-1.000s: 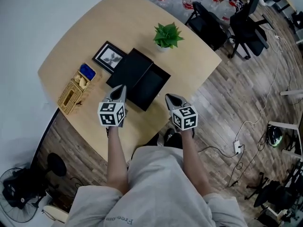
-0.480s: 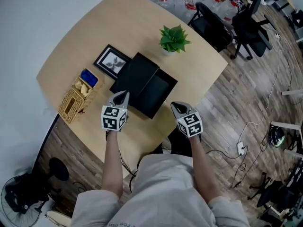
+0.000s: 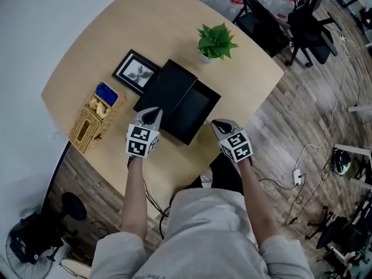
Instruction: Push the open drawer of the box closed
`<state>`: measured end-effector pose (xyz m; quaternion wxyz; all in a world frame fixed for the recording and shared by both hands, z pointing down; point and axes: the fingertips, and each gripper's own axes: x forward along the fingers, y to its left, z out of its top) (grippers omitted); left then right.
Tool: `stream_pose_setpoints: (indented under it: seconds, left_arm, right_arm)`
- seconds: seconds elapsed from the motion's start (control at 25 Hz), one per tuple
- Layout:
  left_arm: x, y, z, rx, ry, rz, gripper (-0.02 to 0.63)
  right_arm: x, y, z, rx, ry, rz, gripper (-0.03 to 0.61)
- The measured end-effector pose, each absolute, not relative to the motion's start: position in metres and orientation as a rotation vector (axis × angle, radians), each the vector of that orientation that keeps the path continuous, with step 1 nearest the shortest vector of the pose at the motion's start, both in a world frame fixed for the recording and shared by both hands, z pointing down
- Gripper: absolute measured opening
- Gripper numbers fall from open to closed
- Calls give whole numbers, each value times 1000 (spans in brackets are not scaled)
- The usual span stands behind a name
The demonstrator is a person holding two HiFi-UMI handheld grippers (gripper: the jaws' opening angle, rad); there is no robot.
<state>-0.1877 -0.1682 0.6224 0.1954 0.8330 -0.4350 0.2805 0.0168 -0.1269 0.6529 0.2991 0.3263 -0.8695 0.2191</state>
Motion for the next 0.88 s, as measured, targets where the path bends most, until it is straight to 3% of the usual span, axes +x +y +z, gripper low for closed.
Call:
stream_pose_setpoints:
  seconds: [0.4,0.88]
  left_arm:
    - [-182,-165,628,2375,-1107,935,52]
    - [-182,-165,625,2357,-1112,890,52]
  right_arm:
    - [3,-118,671,763,-2325,589,71]
    - [-4,-121,674,749,-2325,513,72]
